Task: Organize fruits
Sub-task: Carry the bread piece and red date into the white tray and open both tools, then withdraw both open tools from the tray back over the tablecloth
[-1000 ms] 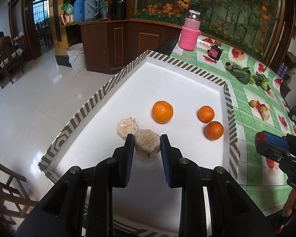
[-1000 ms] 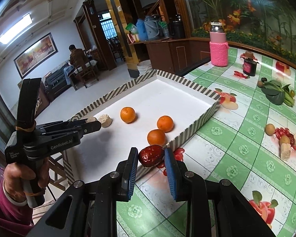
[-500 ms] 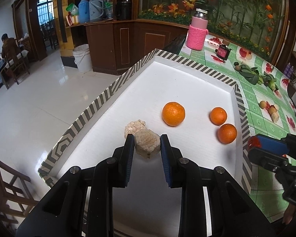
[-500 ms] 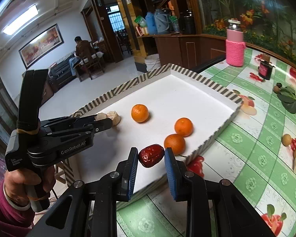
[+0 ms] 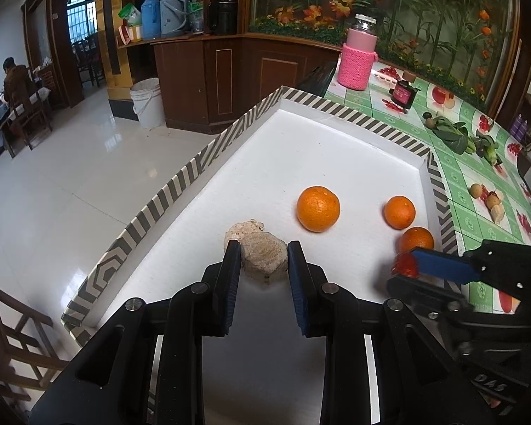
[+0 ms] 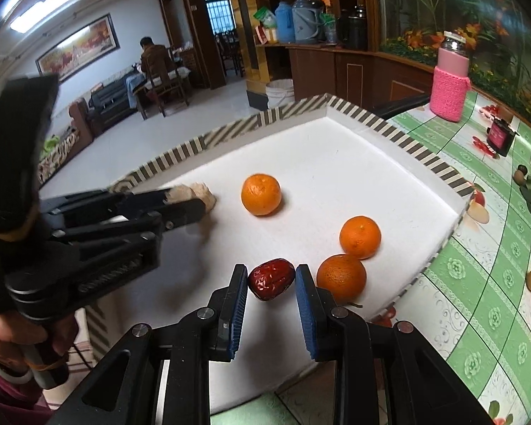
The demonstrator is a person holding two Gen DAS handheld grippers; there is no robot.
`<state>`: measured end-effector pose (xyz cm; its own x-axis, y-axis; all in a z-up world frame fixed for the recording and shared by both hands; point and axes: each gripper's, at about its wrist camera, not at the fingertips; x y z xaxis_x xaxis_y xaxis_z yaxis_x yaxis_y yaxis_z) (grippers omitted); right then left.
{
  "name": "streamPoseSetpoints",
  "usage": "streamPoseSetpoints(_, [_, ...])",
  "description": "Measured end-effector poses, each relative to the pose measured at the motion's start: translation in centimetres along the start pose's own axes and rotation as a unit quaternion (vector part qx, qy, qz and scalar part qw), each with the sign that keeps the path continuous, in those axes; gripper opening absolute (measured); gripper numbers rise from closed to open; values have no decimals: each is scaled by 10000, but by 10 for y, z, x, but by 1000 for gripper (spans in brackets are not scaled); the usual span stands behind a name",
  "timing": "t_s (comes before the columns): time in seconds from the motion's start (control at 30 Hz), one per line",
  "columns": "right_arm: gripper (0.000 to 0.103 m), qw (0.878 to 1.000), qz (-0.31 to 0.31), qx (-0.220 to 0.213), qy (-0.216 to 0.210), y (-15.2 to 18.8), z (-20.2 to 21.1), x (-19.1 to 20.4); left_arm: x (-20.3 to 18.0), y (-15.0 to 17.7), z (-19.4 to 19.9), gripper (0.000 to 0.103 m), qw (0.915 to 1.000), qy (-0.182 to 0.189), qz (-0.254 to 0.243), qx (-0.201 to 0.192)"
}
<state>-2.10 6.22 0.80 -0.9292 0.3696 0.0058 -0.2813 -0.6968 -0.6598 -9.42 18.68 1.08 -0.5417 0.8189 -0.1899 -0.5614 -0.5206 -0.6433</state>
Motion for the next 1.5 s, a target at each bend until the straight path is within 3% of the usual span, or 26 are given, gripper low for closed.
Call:
streamPoseSetpoints(0.33, [27,9997,157,147,153,1,-8,2,-1,-2,-3,28,10000,-63,-33,12])
streamPoseSetpoints(0.47, [28,9995,221,143,198,4,-1,4,-1,-2,-5,61,10000,-89,0,42])
streamPoseSetpoints(1.0, [28,9966,-467,-499,452,30,69,-29,-23,-1,17,61,9993,-153,-112,-322])
streamPoseSetpoints(1.5, [28,9853,-1122,-647,1109,84,124,-73,-106,11,27,61,9961,337,-706,-401])
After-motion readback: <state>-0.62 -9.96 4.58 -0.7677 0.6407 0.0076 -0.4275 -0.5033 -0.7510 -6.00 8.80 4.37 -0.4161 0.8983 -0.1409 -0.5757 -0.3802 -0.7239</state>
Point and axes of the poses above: each gripper's, at about its wrist camera, not at the fingertips, and z roughly against the way its jaws point, x to its left, y to its underside, and after that the axes turned 11 degrees about z, right-handed
